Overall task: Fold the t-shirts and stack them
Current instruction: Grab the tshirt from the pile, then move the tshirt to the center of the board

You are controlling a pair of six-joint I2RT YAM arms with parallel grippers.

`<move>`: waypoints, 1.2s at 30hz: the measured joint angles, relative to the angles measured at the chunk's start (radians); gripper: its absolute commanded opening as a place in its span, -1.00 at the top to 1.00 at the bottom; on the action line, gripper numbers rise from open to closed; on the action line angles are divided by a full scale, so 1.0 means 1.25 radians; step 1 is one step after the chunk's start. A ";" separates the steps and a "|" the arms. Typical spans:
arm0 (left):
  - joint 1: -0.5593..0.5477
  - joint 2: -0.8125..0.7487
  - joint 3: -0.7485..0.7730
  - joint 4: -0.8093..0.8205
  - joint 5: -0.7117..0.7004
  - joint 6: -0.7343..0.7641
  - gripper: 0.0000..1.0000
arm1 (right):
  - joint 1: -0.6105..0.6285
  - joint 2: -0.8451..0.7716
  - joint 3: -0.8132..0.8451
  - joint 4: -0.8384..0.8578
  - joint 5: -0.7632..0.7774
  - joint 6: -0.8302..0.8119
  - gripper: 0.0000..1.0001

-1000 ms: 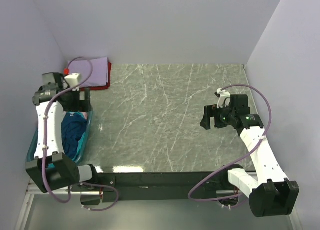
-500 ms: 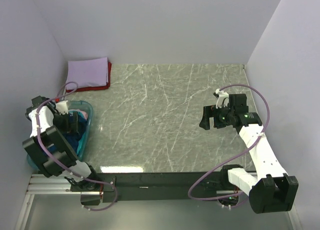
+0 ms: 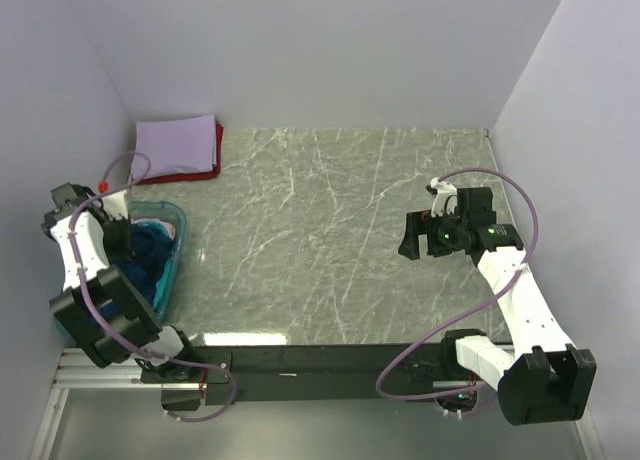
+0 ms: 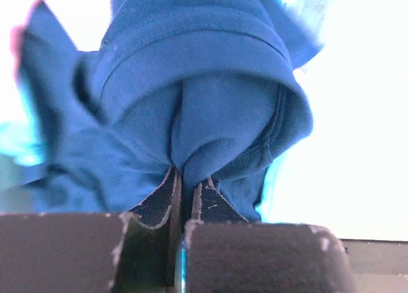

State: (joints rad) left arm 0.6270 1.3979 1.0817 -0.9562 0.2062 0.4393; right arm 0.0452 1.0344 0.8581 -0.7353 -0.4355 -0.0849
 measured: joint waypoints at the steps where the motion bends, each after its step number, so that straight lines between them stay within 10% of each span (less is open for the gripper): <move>1: 0.000 -0.012 0.028 -0.013 0.002 0.000 0.99 | 0.000 0.001 0.000 0.000 0.000 0.000 -0.97; 13: -0.042 -0.046 0.454 -0.128 0.098 -0.061 0.99 | 0.000 0.014 0.000 0.000 -0.001 0.001 -0.97; 24: -0.451 0.126 1.002 -0.051 0.071 -0.265 0.99 | 0.000 0.020 0.000 0.002 0.000 0.001 -0.97; 36: -0.755 0.153 1.035 0.287 0.071 -0.471 0.99 | -0.012 -0.002 0.000 0.007 0.011 0.007 -0.97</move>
State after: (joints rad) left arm -0.3164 1.5890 2.3749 -0.5980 0.2951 -0.1493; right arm 0.0299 1.0325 0.8581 -0.7261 -0.4221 -0.0757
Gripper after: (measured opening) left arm 0.050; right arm 0.988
